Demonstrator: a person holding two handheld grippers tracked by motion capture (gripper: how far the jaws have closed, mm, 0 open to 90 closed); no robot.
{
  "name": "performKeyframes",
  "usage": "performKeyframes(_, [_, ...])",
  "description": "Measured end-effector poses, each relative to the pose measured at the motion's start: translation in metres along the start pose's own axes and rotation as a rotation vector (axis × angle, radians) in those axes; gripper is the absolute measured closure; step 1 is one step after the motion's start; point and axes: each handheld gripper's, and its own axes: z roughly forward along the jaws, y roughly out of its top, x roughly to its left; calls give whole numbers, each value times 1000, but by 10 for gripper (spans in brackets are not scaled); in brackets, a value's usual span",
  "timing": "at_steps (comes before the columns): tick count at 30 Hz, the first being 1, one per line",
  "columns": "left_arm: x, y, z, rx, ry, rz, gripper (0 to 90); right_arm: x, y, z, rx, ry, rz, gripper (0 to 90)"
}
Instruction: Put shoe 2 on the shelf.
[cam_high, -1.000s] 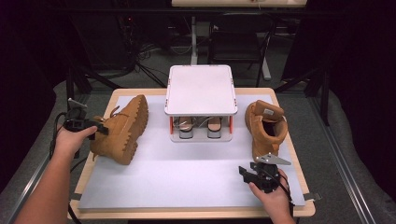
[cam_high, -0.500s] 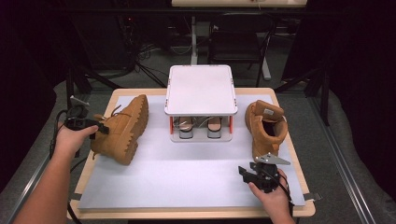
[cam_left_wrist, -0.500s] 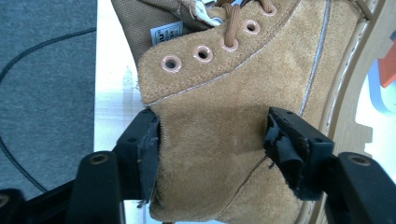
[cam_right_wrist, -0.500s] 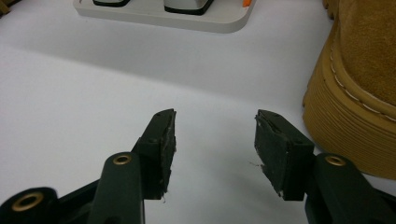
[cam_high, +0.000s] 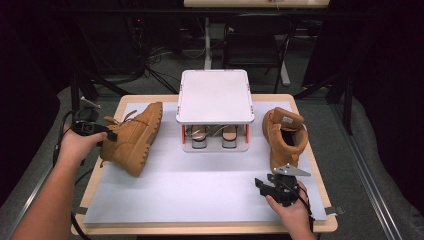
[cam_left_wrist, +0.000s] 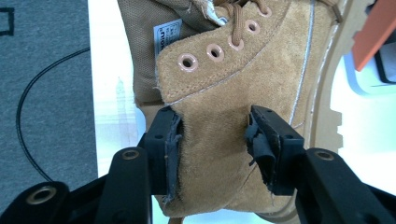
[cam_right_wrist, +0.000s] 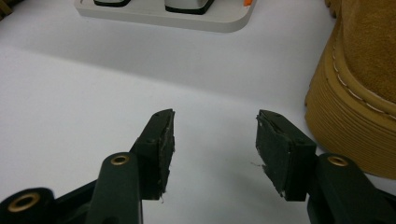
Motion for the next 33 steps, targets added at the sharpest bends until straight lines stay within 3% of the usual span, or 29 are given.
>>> performKeyframes(14, [-12,3,-6,6,0,22,570,-4,0,0,-4,11,26,464])
performKeyframes(22, [-19,5,-13,1,-35,35,615,-5,0,-1,-4,12,27,462])
performKeyframes(33, [-40,7,-11,-1,-64,68,612,-6,1,-2,-8,20,37,461])
